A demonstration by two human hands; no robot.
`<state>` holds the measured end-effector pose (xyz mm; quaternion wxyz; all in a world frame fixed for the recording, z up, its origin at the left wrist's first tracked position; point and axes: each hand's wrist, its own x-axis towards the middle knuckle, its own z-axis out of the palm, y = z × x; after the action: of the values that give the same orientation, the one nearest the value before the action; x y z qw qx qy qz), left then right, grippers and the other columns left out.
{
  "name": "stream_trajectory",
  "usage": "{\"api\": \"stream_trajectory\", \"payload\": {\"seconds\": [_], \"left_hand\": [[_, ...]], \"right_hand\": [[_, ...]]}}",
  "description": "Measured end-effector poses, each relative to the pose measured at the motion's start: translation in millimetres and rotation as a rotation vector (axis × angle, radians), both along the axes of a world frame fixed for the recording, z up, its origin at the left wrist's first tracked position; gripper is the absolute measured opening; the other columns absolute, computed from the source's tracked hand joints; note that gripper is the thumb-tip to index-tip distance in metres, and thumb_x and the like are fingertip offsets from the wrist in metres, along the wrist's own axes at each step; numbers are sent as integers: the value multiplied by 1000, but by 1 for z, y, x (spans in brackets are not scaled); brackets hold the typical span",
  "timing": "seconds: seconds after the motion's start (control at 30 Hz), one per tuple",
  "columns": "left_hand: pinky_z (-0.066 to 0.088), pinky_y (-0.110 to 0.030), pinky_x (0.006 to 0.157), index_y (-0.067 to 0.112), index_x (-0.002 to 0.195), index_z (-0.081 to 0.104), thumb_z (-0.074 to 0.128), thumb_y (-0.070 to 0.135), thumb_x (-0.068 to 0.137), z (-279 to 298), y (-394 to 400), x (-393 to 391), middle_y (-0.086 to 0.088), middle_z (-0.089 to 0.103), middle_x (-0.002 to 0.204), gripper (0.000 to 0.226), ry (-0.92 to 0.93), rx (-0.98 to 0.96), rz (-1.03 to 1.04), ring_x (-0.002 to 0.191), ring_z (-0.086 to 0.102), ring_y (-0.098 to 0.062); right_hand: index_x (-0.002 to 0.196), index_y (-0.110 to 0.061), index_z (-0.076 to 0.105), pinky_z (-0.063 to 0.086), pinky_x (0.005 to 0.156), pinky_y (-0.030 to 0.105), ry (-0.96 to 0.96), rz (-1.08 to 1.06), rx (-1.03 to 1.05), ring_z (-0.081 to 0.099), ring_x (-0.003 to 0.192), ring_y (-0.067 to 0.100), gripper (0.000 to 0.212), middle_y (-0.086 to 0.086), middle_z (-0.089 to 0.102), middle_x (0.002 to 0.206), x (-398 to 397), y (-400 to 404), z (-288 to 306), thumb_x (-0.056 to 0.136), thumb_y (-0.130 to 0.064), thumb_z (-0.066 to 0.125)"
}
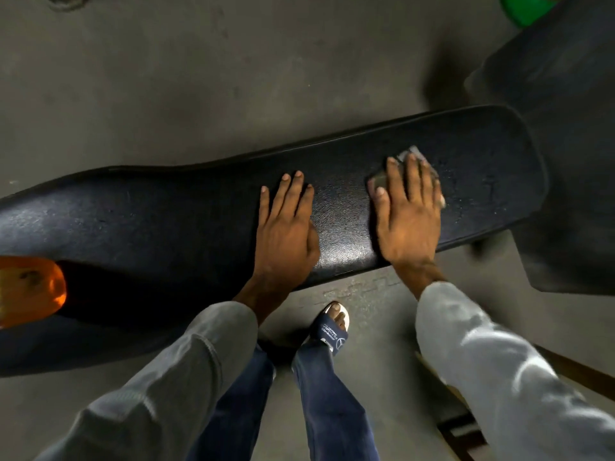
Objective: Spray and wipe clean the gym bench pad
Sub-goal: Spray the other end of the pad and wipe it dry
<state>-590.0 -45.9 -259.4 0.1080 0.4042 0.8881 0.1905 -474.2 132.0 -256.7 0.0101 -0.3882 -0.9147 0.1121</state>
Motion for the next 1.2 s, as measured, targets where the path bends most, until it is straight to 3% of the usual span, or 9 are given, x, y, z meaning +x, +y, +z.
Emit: {"api": "stream_trajectory", "payload": {"seconds": [0.1,0.17,0.27,0.43,0.6,0.73,0.93,1.1,1.2], "left_hand": [[12,-60,134,4,158,48,38,27,105,-5,12,10,-16,35,172,59,-3,20,-6,164,25,-33],[11,-60,134,4,158,47,39,27,106,-10,16,15,-16,35,173,57,8,9,3,164,25,-33],[9,-59,135,7,160,44,35,32,108,-12,16,15,-14,32,174,58,-12,-9,15,165,20,-29],[10,-59,135,10,160,45,40,30,109,-15,16,14,-12,33,174,56,-5,7,37,165,21,-27],[13,-60,134,8,155,51,44,28,106,-18,20,17,-13,38,171,53,14,42,75,163,26,-30],[13,-60,134,8,154,51,44,28,104,-22,22,20,-13,39,170,54,29,31,95,163,27,-30],[10,-62,133,8,152,54,52,22,100,-23,37,26,-13,42,169,53,73,73,115,161,30,-33],[12,-63,133,6,156,50,50,25,103,-18,66,39,-15,40,170,57,25,115,-44,162,30,-33],[13,-64,132,5,160,45,45,30,105,-20,83,45,-15,36,172,60,28,95,-143,163,28,-32]], "right_hand": [[173,-20,26,14,136,58,-25,-172,9,18,168,37,61,14,21,181,25,-35,-3,116,-41,30],[174,-20,22,11,137,58,-45,-163,-19,12,170,37,63,14,17,182,26,-63,-5,115,-42,30],[174,-23,23,10,138,57,-35,27,-46,11,170,34,62,10,18,182,13,-73,-5,115,-42,30],[172,-27,30,11,139,52,3,297,-15,21,169,31,58,8,27,180,-6,-5,-9,117,-44,29],[174,-27,24,12,138,56,-53,9,-28,15,170,33,60,9,21,182,32,-28,-5,116,-45,28],[172,-28,30,16,137,55,-71,382,-20,25,166,32,61,7,29,179,62,-28,-12,114,-48,34],[172,-23,31,18,135,57,-4,-214,44,24,167,35,60,11,28,179,38,17,-13,116,-43,31],[174,-27,22,13,137,56,-64,167,-22,17,170,31,63,8,21,182,81,-5,-13,115,-46,32],[173,-26,26,15,137,55,-73,-9,27,19,168,35,62,9,22,182,109,27,-14,115,-46,32]]}}
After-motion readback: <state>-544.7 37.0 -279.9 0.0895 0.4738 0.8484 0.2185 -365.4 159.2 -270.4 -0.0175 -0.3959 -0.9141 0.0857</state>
